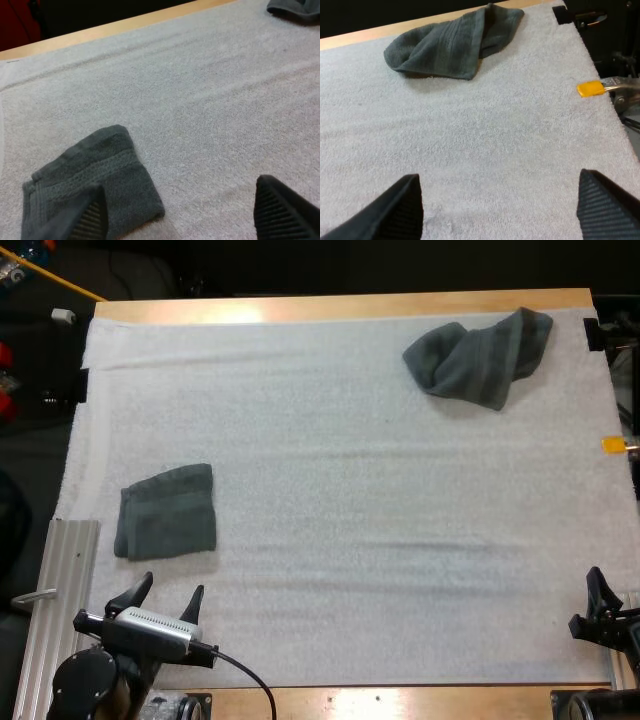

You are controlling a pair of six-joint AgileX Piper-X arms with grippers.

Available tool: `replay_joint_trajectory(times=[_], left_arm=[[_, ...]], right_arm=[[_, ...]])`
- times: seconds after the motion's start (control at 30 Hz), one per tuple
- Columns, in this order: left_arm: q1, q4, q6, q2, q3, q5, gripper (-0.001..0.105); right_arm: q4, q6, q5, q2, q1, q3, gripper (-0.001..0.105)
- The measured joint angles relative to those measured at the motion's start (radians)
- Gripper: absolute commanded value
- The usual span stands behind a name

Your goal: Pick towel from pile, fold and stack

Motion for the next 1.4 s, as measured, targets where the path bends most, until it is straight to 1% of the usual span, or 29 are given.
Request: replay_joint_trajectory(times=[0.27, 0.57, 1.4], left_arm=[[0.011, 0.0, 0.0, 0.0, 0.0, 0.001, 0.059], [0.12, 0.0, 0.0, 0.0, 0.0, 0.002, 0.059], [0.122, 0.0, 0.0, 0.0, 0.0, 0.002, 0.059]], right_arm=[[0.0, 0.0, 0.0, 0.0, 0.0, 0.0, 0.063], [0.0, 0.0, 0.0, 0.0, -0.04, 0.0, 0.063], [0.0, 0.0, 0.0, 0.0, -0.04, 0.0, 0.063]])
